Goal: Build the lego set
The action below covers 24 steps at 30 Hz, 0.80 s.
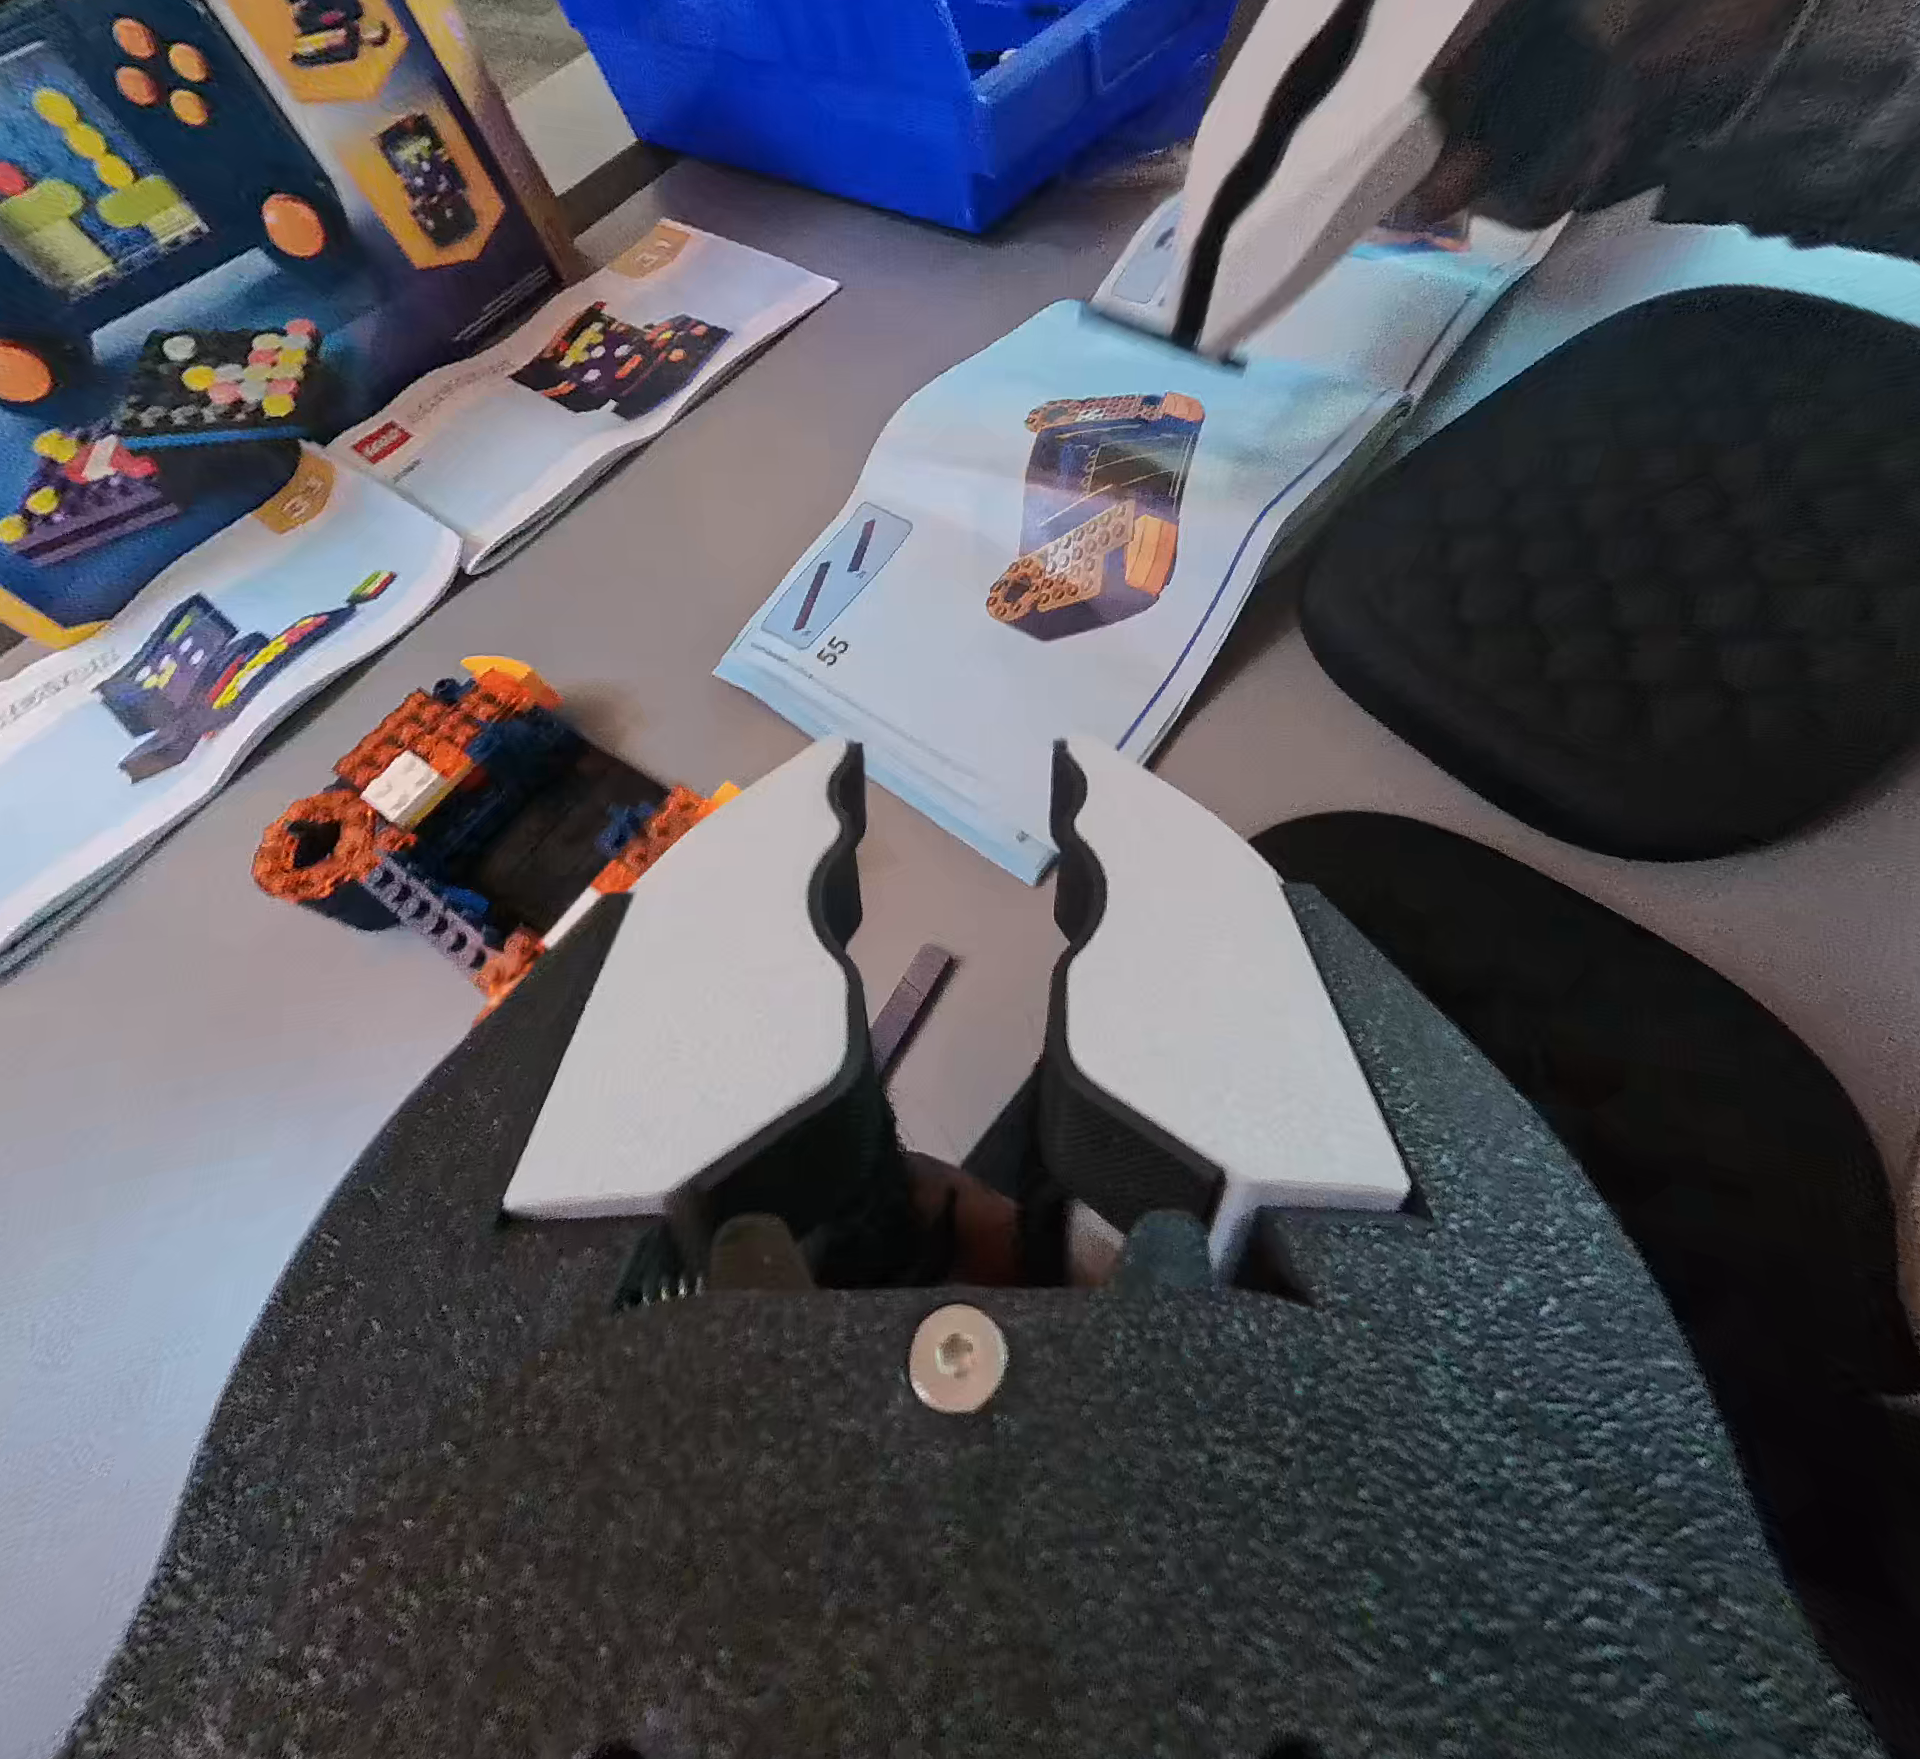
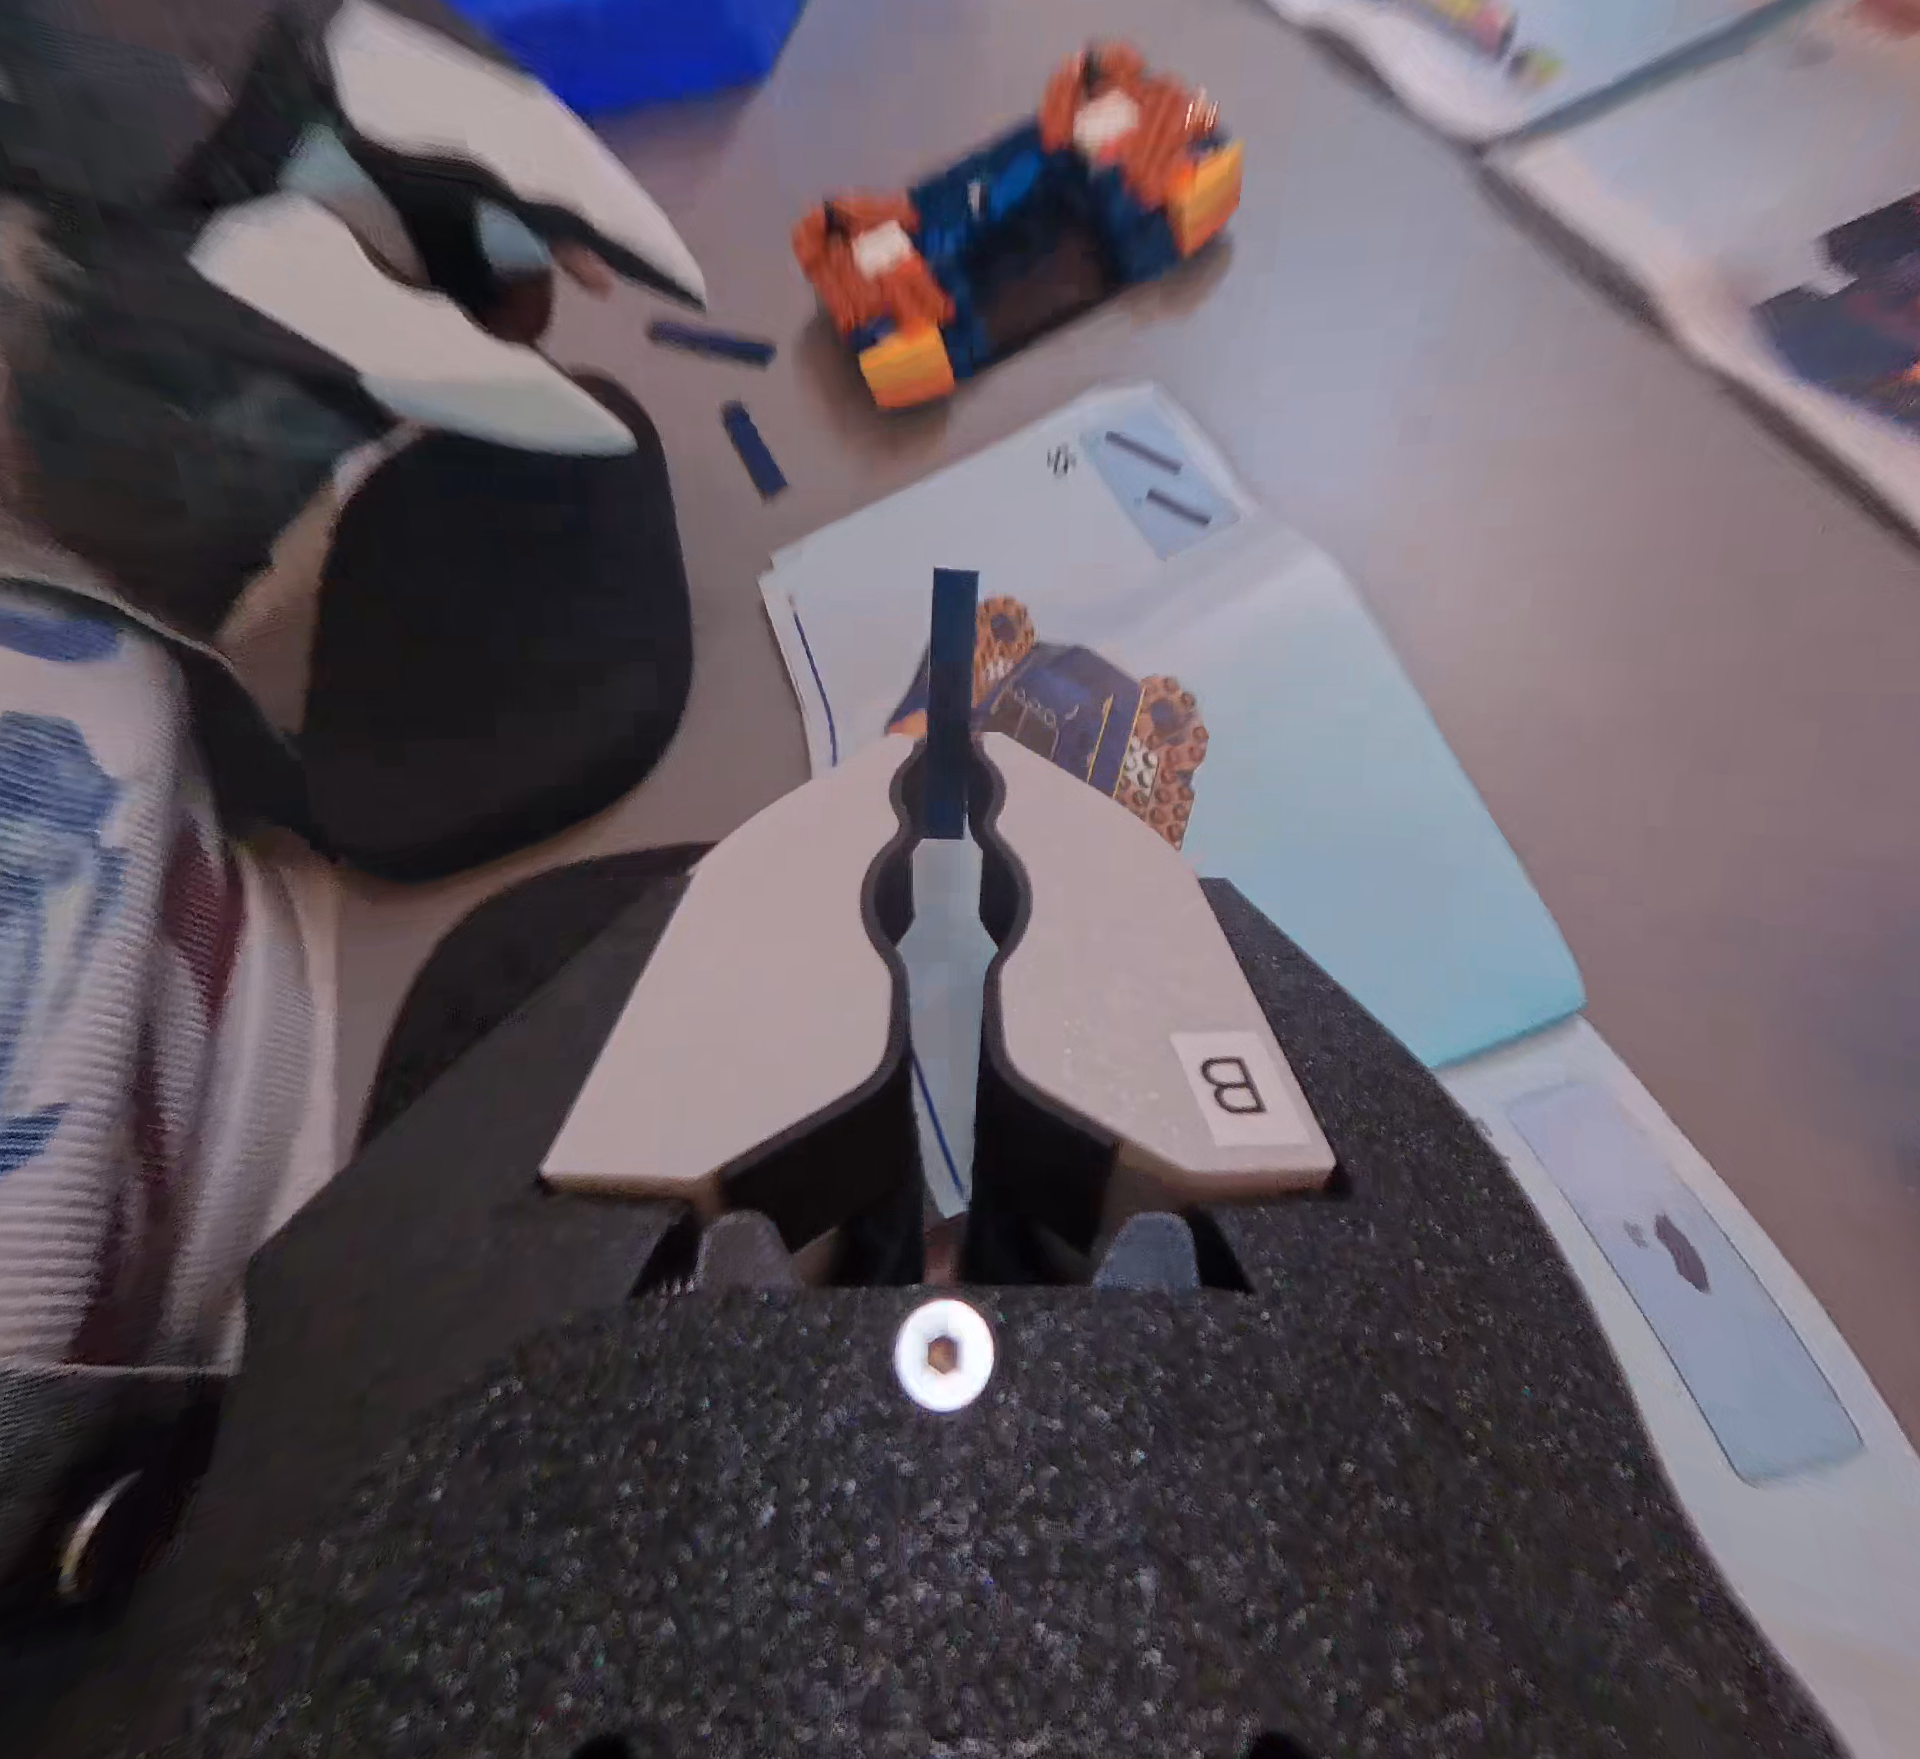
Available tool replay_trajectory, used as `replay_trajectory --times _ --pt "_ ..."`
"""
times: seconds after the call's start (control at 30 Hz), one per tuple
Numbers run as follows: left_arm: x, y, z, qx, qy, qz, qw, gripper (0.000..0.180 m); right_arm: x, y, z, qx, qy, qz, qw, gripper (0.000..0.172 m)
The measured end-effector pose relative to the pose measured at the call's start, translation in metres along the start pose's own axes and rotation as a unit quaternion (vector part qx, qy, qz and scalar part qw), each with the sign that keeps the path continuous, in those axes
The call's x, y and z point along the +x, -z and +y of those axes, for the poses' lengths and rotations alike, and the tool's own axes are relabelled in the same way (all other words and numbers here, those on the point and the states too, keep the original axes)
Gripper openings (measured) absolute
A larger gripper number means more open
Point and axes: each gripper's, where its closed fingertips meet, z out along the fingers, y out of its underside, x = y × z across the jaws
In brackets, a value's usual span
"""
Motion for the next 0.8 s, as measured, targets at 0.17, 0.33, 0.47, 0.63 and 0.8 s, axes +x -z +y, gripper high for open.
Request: replay_trajectory --times 0.17,0.33,0.47,0.63,0.8 --pt "-0.011 -0.001 -0.009 0.003 -0.009 -0.006 1.0 0.033 0.007 -0.025 0.017 -0.05 -0.006 -0.025 0.998 0.007" --pt "-0.04 -0.001 -0.004 -0.019 -0.023 -0.043 0.999 0.033 0.017 -0.031 0.033 -0.056 -0.023 -0.013 0.998 0.007" --pt "-0.051 -0.003 -0.015 0.019 0.017 -0.028 0.999 0.033 0.018 -0.03 0.033 -0.051 -0.037 -0.018 0.998 0.007" --pt "-0.036 -0.021 -0.013 -0.004 -0.025 -0.003 1.0 0.032 0.017 -0.03 0.033 -0.05 -0.028 -0.014 0.998 0.007" --pt "-0.112 0.028 0.008 -0.059 -0.036 -0.158 0.985 0.032 0.017 -0.029 0.033 -0.049 -0.028 -0.016 0.998 0.007"
